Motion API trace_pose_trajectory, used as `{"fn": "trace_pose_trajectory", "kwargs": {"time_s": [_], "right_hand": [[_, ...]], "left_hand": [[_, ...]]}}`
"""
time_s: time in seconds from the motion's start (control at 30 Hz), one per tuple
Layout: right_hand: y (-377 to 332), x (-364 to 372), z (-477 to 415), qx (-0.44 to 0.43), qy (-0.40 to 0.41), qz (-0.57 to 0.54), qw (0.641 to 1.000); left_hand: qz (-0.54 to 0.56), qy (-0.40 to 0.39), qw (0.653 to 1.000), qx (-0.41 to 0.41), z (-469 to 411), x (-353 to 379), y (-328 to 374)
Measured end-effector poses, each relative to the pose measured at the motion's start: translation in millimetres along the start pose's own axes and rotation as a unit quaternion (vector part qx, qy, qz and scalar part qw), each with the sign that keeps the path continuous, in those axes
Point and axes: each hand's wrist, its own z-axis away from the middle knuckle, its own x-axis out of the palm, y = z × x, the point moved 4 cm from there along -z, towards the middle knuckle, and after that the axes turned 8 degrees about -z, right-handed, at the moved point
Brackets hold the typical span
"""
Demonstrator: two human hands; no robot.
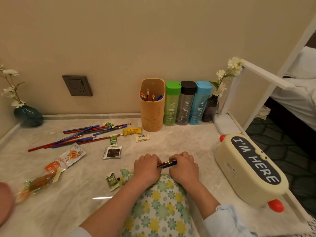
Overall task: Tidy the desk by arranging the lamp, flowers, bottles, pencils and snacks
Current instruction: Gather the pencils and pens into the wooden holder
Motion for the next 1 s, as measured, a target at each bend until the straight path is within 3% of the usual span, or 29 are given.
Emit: {"fn": "trace_pose_trajectory", "kwargs": {"time_s": [0.4,0.53,0.67,1.0], "right_hand": [[4,3,1,0.0,0.063,-0.155,0.986],[-2,2,-7,0.028,0.042,-0.309,0.95],[-11,-7,-22,0.036,0.049,-0.388,0.92],[-95,-85,-63,-0.105,0.109,-0.482,0.863]], "left_hand": [[0.057,0.05,0.997,0.027,2,-2,-1],[0.151,0.07,0.985,0.041,4,0,-3],[0.227,0.082,0.97,0.014,-2,-5,-6],[0.37,0.205,0.904,0.063,-46,-104,-3]]}}
